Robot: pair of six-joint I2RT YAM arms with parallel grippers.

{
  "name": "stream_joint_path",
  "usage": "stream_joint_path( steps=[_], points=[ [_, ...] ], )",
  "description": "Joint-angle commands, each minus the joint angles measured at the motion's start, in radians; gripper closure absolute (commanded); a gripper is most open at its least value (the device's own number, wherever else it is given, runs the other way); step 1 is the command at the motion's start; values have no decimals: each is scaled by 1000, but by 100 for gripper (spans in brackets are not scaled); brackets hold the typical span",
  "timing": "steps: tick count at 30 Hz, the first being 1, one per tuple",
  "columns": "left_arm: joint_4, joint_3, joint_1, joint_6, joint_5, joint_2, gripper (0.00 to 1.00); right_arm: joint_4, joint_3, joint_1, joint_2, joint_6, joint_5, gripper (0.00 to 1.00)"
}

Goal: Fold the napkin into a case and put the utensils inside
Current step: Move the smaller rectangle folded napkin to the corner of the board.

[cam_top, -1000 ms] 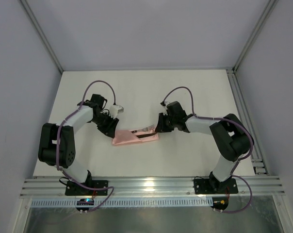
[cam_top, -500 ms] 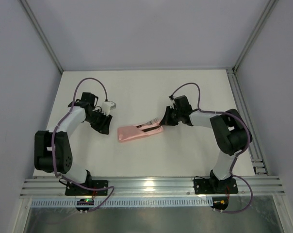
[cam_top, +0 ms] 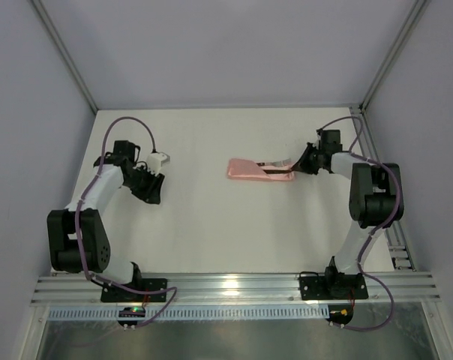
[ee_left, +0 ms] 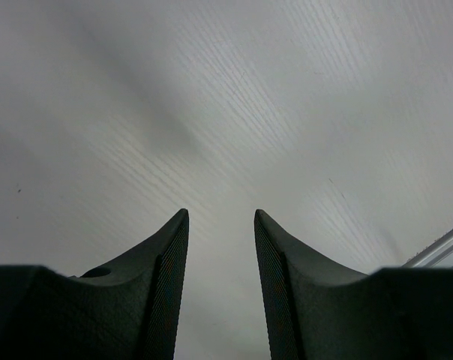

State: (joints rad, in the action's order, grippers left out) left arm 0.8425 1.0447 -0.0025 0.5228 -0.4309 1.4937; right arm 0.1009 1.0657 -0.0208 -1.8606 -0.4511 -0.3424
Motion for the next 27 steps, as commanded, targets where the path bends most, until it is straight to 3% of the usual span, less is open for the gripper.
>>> stream_joint_path(
  steps=[1,11,24,27],
  points=[
    [13,37,36,23,-2,-36,58,80,94,108,-21,55,17,96],
    [32,43,58,34,23,-58,58,279,419,280,-212,166,13,96],
    [46,26,75,40,72,-96,58,615,1118,298,-604,244,54,96],
    [52,35,76,39,81,-96,58,602,1128,311,-621,217,63,96]
  ],
)
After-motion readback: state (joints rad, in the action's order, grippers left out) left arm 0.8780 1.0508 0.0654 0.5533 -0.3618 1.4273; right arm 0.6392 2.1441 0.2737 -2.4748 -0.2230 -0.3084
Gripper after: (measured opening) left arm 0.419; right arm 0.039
